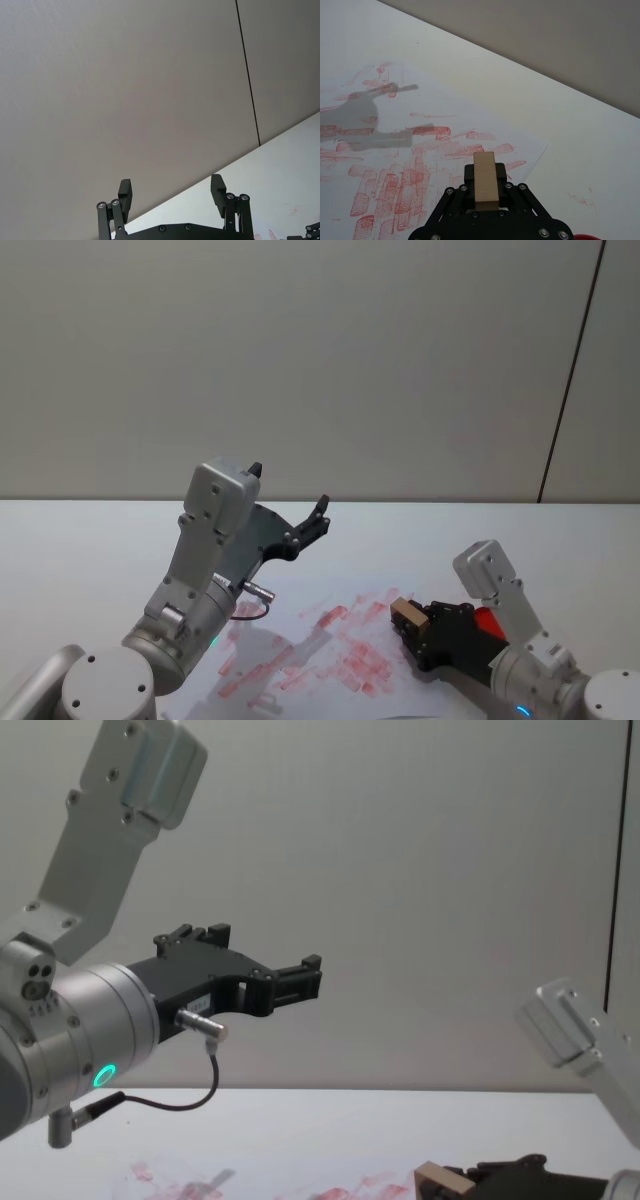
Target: Use the one hand to pick up the stamp and affix it onto the A4 paper.
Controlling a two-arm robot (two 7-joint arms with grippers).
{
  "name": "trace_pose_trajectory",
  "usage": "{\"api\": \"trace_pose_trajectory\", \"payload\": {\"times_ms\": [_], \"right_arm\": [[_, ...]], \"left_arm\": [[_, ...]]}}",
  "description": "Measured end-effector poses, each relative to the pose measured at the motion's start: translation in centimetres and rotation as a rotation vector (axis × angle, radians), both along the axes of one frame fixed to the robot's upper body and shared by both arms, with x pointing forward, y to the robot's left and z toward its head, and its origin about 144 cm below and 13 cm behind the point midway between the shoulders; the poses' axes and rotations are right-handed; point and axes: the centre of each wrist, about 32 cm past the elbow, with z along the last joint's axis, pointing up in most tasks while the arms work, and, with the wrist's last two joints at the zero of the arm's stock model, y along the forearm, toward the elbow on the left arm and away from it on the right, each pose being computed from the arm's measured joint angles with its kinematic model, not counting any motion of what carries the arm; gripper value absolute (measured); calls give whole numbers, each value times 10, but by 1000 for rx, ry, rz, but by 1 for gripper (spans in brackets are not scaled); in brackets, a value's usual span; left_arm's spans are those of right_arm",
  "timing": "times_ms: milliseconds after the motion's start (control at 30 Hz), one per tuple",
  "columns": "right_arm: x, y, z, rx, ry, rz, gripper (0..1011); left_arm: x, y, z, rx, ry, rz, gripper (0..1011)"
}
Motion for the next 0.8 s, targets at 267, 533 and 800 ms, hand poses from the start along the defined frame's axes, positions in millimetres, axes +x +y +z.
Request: {"api": "trace_pose_trajectory", "payload": {"times_ms": [267,533,800], "right_arm": [[0,-2,11,29,-47,-18,218],[0,-11,28,75,-111,-65,218],[-4,-27,36,89,-133,-103,218]], "left_arm": [[0,0,0,0,0,0,1002],[0,0,0,0,0,0,1003],[0,0,0,0,0,0,1002]]}}
